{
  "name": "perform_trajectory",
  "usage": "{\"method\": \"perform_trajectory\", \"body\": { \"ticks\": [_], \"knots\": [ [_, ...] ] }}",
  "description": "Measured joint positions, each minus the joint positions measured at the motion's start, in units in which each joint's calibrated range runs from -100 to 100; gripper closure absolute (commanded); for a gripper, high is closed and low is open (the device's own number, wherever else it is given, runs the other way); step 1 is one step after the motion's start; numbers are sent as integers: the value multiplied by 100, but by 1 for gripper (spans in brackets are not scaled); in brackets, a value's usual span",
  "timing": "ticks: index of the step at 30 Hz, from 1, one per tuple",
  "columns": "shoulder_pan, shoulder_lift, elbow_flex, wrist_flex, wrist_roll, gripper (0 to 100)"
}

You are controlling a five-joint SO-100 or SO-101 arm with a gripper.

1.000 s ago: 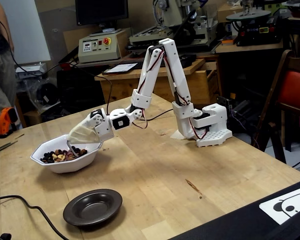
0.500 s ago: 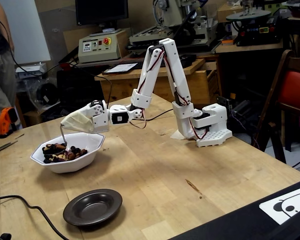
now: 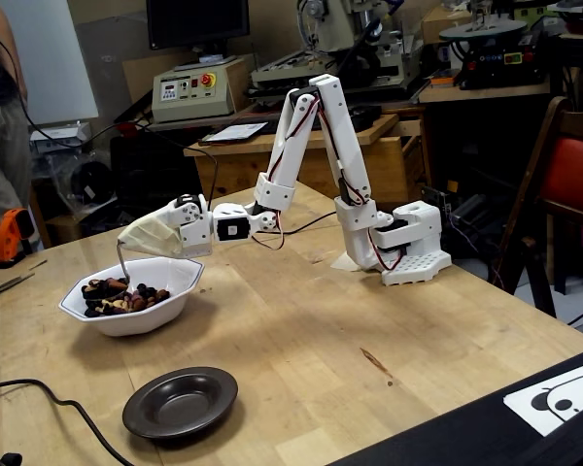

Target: Use spoon to transfer food from the white bowl to brown plate

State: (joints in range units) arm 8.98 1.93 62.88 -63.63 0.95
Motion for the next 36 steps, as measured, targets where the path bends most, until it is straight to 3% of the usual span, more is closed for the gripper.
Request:
{"method": "perform_trajectory", "body": {
  "ticks": [14, 24, 36],
  "knots": [
    [-22, -713, 0, 56, 0, 97],
    [-22, -824, 0, 1116, 0, 97],
    [-474, -2301, 0, 1847, 24, 97]
  ]
}}
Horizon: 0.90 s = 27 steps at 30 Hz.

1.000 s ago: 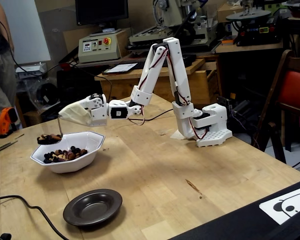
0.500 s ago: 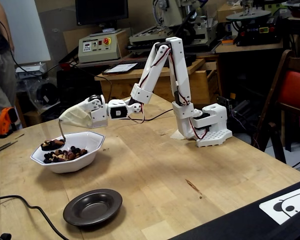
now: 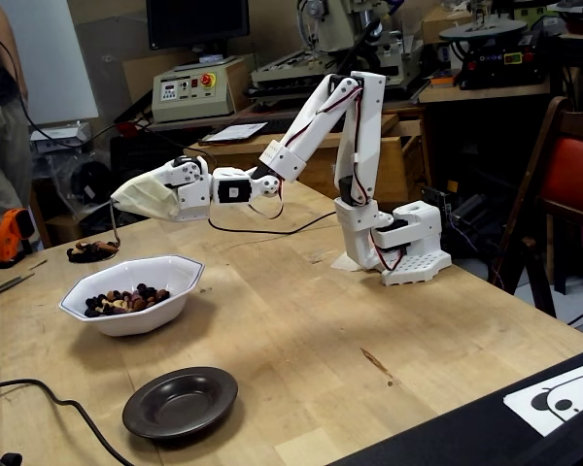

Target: Use spoon to transfer food from the white bowl to brown plate

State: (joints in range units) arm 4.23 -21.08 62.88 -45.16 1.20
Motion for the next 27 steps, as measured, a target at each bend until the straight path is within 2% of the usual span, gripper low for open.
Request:
{"method": "perform_trajectory", "body": {
  "ticks": [12, 27],
  "knots": [
    [-66, -103, 8, 618, 5, 97],
    [-964, -103, 8, 634, 5, 97]
  ]
}}
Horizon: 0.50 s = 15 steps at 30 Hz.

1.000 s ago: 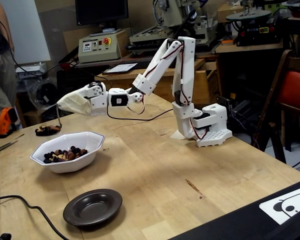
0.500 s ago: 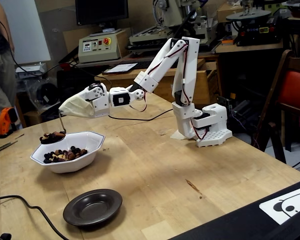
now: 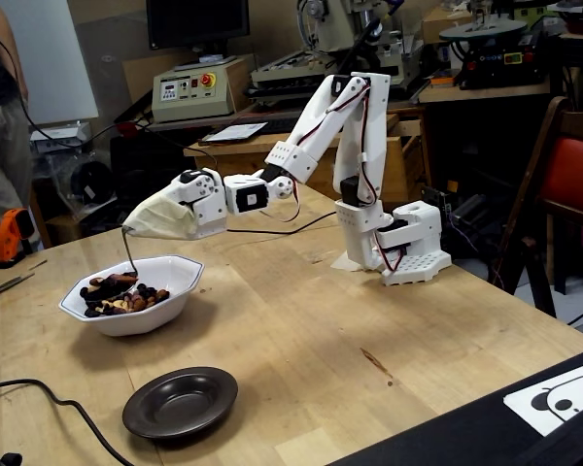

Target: Use spoon to transfer food from the white bowl to brown plate

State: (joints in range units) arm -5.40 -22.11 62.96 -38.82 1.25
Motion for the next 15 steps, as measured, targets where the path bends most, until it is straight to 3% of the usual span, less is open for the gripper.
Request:
{"method": "perform_trajectory", "body": {
  "ticks": [15],
  "knots": [
    [-818, 0, 0, 0, 0, 97]
  ]
}}
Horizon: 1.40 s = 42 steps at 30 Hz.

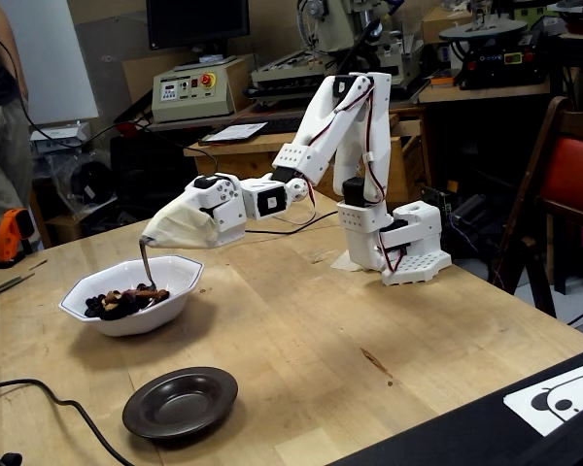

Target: Use spoon to transfer food from the white bowl to brown plate

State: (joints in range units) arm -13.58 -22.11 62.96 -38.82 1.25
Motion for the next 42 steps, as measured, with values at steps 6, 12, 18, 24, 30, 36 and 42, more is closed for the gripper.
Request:
{"method": "perform_trajectory", "body": {
  "ticks": [6, 12, 18, 24, 30, 36, 42],
  "knots": [
    [-380, 0, 0, 0, 0, 97],
    [-628, 0, 0, 0, 0, 97],
    [-854, 0, 0, 0, 0, 97],
    [-949, 0, 0, 0, 0, 97],
    [-956, 0, 0, 0, 0, 97],
    [-956, -26, 354, 0, 0, 97],
    [-956, -26, 774, 0, 0, 97]
  ]
}}
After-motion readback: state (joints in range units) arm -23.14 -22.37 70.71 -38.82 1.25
